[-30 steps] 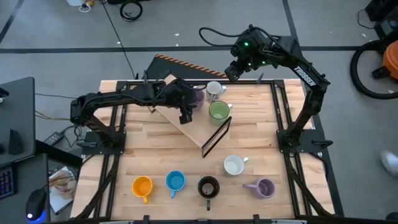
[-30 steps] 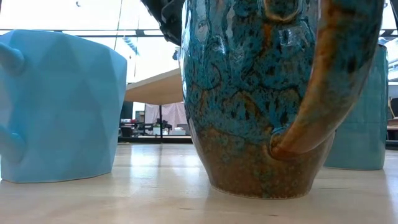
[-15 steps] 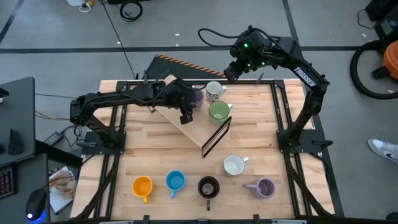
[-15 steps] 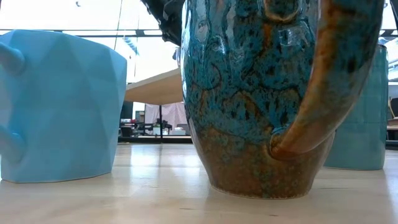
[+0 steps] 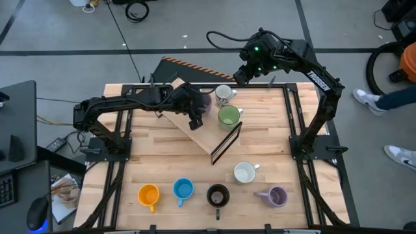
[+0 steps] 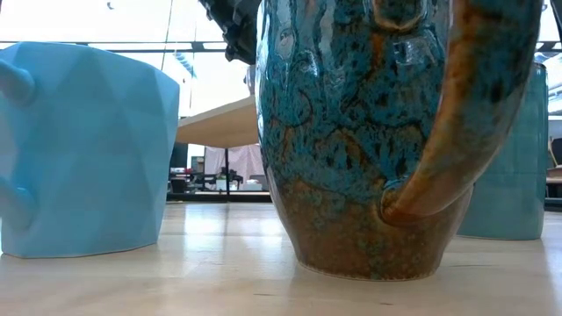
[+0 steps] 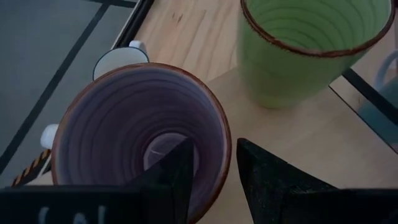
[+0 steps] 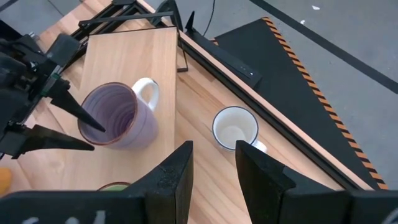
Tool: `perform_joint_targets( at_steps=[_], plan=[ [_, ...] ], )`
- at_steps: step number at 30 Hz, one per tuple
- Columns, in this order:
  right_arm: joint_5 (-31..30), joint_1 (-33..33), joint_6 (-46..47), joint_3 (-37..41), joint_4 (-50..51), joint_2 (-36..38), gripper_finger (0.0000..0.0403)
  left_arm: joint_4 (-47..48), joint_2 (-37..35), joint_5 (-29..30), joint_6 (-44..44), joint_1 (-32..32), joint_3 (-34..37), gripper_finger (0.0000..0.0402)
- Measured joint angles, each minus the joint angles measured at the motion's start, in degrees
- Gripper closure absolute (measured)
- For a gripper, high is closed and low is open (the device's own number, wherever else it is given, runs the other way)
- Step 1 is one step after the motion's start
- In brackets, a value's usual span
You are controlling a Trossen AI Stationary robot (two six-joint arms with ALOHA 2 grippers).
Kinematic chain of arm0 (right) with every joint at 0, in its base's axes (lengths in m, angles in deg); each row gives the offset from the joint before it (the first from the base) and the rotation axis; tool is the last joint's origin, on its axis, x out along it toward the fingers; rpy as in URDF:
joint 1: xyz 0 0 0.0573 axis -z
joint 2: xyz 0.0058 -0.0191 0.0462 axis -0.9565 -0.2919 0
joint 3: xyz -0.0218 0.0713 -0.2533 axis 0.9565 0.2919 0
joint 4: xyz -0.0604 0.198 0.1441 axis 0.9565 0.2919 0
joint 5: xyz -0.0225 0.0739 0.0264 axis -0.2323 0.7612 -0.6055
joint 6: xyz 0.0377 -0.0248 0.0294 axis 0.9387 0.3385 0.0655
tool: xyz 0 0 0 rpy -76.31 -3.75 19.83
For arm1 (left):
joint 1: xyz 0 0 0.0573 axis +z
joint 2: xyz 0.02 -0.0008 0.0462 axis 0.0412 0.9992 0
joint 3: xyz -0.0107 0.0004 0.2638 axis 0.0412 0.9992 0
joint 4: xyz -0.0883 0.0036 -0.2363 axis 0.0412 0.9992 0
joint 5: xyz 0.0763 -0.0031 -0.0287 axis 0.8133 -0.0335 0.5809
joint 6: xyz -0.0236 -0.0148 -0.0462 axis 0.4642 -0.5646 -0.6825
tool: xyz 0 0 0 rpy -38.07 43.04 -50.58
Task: Place coffee mugs
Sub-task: Put the top violet mug on the shelf
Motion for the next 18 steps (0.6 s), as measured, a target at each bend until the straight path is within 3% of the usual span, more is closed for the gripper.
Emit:
perform_joint_targets(
  at_steps=[12,18],
  plan=[
    [-0.1,0.0,-1.0,0.0,0.0,0.0,0.0276,0.1,-1.1,0.1,-1.2,-0.2,0.0,0.0271],
    [-0.7,0.0,-1.6,0.0,-0.5,0.0,0.0276,-0.3,-3.2,2.8,-1.2,-0.2,0.0,0.0271]
  ],
)
